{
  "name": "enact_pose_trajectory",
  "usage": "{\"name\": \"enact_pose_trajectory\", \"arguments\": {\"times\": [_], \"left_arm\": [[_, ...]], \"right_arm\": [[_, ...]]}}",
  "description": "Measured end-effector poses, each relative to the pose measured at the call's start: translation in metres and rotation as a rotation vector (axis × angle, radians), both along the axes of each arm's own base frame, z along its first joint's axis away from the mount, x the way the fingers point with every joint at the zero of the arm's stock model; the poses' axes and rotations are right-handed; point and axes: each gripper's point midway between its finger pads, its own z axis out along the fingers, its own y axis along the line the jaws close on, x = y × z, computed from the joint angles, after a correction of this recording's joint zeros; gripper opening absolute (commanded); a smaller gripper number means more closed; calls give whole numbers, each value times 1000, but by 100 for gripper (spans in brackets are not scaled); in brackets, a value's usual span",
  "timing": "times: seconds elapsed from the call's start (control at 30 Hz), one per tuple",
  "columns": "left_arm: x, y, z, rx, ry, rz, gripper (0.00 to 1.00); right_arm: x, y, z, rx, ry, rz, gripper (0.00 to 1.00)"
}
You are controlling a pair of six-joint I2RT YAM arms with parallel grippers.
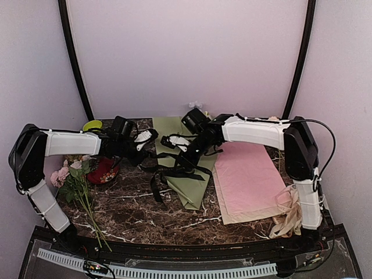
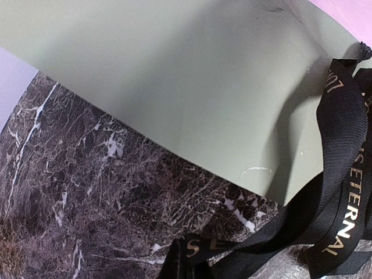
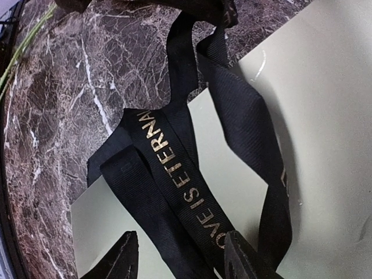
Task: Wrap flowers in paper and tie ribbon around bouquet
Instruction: Cross the ribbon over the folded bouquet.
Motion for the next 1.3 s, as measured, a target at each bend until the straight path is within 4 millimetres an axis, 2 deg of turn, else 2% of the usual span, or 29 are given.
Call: {"name": "enact_pose_trajectory", "arguments": {"times": [0.07, 0.2, 0.27, 0.43, 0.53, 0.7, 0.87, 0.97, 1.07, 1.23, 1.27, 1.3], "left_arm": [[0, 0, 0, 0, 1, -1, 0], [0, 0, -1, -1, 3, -3, 0], [-1, -1, -1, -2, 4, -4, 0], [-1, -2, -1, -7, 7, -9, 0], [-2, -2, -1, -8, 9, -11, 0], [-2, -3, 1, -8, 12, -12, 0], [-1, -3, 1, -7, 14, -12, 0], [-2, -3, -2, -3, 21, -13, 0], [-2, -2, -3, -1, 25, -13, 0], [-2, -2, -7, 7, 39, -13, 0], [-2, -2, -8, 8, 41, -13, 0], [-2, -2, -8, 8, 42, -13, 0]], "right_arm": [[-1, 0, -4, -30, -23, 13, 46], [7, 1, -16, -89, -68, 10, 28], [10, -4, -24, -125, -72, -8, 26], [21, -9, -26, -159, -119, -45, 16], [25, -11, -27, -168, -132, -61, 22], [27, -12, -27, -176, -141, -73, 0], [27, -13, -27, -177, -140, -76, 0], [23, -11, -18, -148, -129, -72, 0], [10, -10, 1, -77, -111, -59, 0], [-2, -10, 51, 126, -55, -73, 0], [0, -10, 60, 169, -42, -84, 2], [6, -11, 68, 211, -31, -101, 9]]}}
